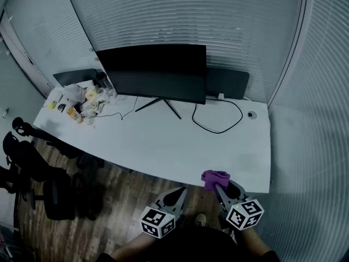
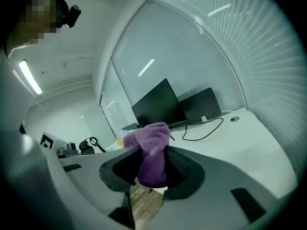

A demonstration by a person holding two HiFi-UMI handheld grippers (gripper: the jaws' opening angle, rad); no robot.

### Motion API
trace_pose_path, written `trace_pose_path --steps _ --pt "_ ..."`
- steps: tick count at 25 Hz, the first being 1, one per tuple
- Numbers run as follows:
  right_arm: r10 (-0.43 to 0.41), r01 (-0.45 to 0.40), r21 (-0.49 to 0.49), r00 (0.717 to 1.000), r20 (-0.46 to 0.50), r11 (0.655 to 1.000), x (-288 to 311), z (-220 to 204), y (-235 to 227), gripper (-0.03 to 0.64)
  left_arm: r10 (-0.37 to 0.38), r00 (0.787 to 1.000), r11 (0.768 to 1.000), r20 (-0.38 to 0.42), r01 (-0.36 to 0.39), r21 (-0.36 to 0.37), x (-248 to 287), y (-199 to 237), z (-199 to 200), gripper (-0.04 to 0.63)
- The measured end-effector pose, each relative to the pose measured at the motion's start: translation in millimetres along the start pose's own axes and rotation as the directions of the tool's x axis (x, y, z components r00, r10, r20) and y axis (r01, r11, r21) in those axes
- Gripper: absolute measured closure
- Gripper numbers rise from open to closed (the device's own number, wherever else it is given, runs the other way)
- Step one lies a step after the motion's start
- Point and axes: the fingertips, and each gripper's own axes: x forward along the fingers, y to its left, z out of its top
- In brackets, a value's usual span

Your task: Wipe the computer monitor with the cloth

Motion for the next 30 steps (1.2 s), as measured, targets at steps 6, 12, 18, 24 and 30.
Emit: trace_pose_path --steps 6,12,18,24,30 --pt "0.001 -0.001 0.000 1.000 -0.005 1.000 7.8 -2.0 1.3 0.474 0.000 1.000 1.000 0.001 0.000 -0.003 -0.4 6.5 -0.3 0.591" --pt "0.012 -0.012 -0.011 1.000 -0.007 1.000 14.9 -2.1 10.8 0.473 0.008 1.000 1.000 0.001 -0.008 -0.009 -7.5 14.2 -0.1 0.591" --pt "0.020 -0.020 -0.002 1.000 -0.019 1.000 26.8 -6.3 21.0 0.472 0.020 1.000 1.000 0.001 -0.020 -0.014 -17.9 27.1 0.3 0.591" --pt "0.026 -0.026 0.000 0.999 -0.027 1.000 42.4 -9.2 34.4 0.472 0.035 0.999 0.999 0.000 -0.035 -0.015 -30.2 45.7 2.2 0.591" --pt "0.026 -0.026 0.001 0.999 -0.031 1.000 63.8 -10.6 53.5 0.472 0.043 0.999 0.999 0.004 -0.043 -0.016 -45.1 72.6 9.7 0.591"
